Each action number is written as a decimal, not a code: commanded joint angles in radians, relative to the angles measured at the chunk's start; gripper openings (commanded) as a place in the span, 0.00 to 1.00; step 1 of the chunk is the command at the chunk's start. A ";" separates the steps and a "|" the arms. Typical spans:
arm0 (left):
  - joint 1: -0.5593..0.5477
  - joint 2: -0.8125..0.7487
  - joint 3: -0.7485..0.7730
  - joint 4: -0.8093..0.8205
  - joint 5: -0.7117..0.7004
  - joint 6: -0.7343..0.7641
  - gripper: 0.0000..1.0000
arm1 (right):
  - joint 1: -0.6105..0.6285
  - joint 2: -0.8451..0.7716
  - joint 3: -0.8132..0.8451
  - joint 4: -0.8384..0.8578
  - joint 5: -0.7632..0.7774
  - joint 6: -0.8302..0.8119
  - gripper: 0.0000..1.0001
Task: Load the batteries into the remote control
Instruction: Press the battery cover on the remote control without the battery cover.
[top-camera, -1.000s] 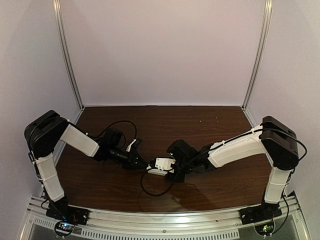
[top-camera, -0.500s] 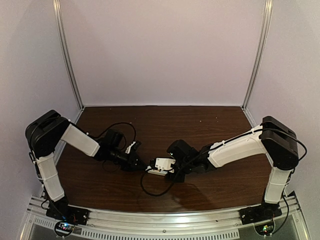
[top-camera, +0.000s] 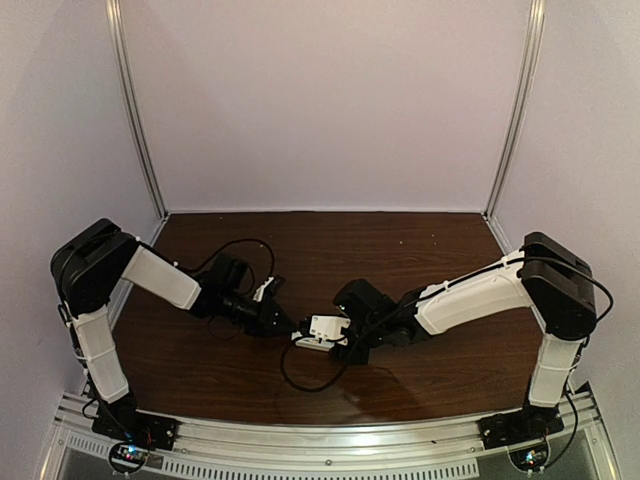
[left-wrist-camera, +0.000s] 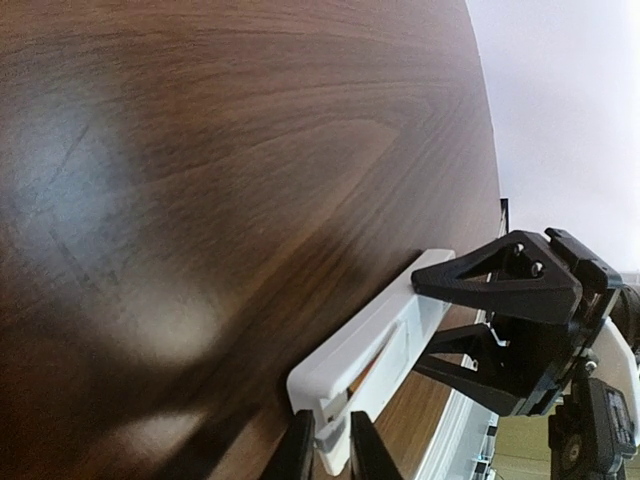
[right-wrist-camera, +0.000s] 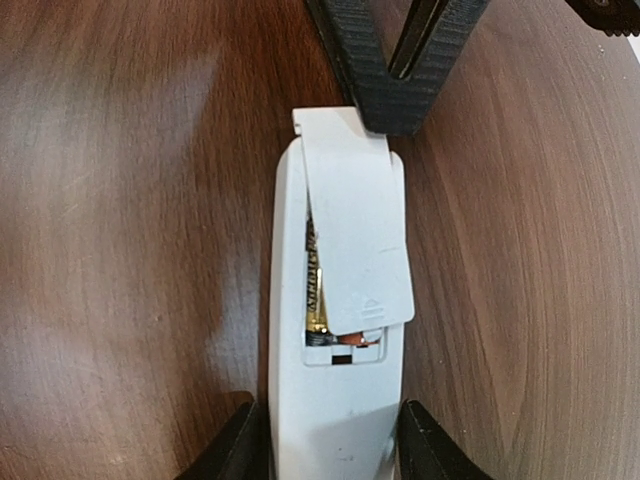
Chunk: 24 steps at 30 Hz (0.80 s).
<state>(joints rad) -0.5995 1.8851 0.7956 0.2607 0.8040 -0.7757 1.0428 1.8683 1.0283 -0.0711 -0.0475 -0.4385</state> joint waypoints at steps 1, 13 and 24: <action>-0.006 0.012 0.027 -0.004 -0.011 0.028 0.12 | -0.003 0.028 0.012 -0.038 0.015 0.002 0.47; -0.013 0.045 0.069 -0.044 -0.002 0.062 0.01 | -0.003 0.028 0.013 -0.041 0.015 0.000 0.47; -0.016 0.038 0.051 -0.053 0.005 0.059 0.08 | -0.003 0.032 0.016 -0.045 0.019 0.003 0.47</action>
<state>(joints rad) -0.6098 1.9091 0.8585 0.2199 0.8143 -0.7326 1.0428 1.8702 1.0302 -0.0711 -0.0475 -0.4389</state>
